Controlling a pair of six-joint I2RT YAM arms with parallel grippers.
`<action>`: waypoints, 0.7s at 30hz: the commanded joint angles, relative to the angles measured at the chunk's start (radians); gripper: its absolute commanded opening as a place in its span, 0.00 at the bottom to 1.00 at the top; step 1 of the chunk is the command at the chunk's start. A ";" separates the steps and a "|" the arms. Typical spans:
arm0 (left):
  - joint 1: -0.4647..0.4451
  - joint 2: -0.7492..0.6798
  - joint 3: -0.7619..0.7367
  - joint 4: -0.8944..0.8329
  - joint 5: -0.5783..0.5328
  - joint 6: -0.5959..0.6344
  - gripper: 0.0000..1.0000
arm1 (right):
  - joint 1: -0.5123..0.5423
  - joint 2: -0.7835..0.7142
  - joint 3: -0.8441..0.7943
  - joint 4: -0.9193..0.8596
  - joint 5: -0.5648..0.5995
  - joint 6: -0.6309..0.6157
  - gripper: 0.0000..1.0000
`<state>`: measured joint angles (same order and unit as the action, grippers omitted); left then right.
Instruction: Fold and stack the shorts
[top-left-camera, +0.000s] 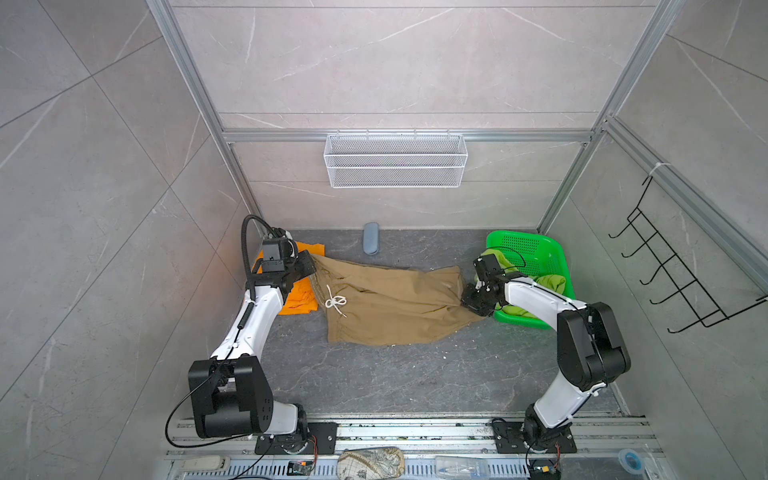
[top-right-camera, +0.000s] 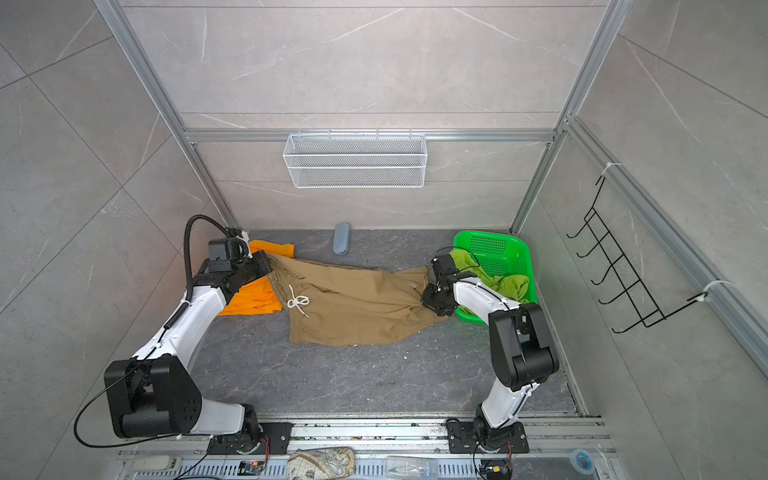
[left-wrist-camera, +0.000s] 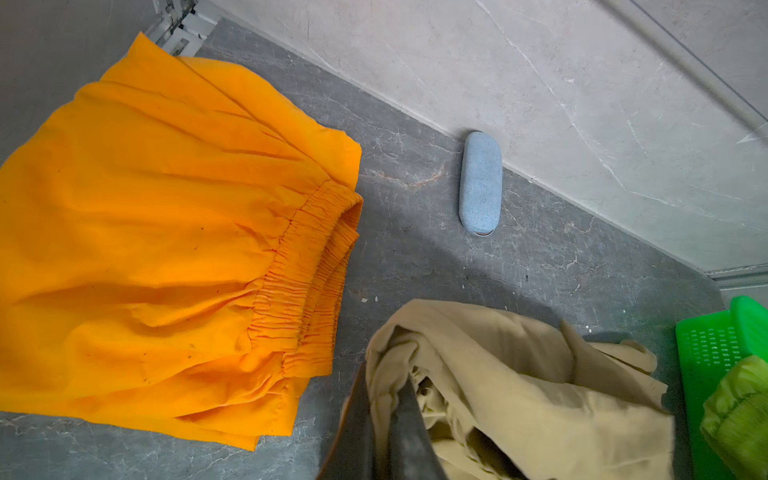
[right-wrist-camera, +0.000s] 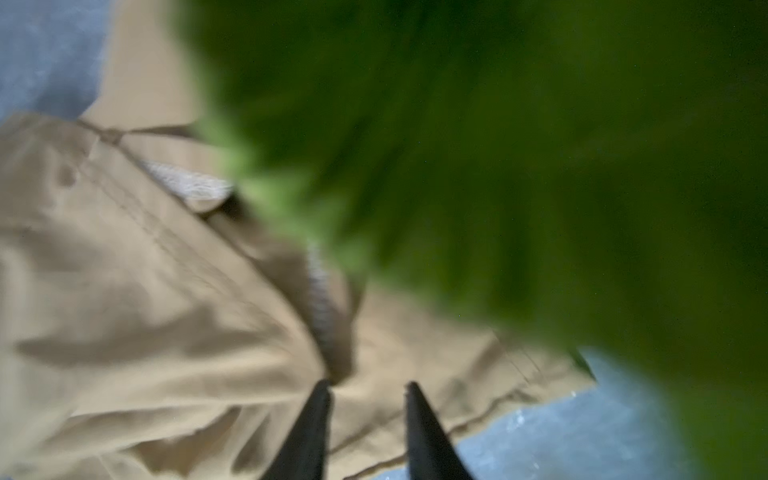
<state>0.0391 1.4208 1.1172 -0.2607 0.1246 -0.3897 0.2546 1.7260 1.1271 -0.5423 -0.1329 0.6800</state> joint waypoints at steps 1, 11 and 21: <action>0.005 -0.040 0.000 0.041 0.038 -0.010 0.00 | -0.002 -0.034 0.092 -0.046 0.000 -0.016 0.65; 0.002 -0.074 -0.025 0.035 0.049 0.018 0.00 | 0.117 0.206 0.467 -0.067 -0.087 0.048 0.92; 0.000 -0.095 -0.032 0.014 0.046 0.035 0.00 | 0.290 0.575 0.912 -0.187 -0.093 0.058 0.85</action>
<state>0.0391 1.3617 1.0870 -0.2619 0.1608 -0.3763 0.5304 2.2337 1.9465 -0.6426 -0.2176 0.7322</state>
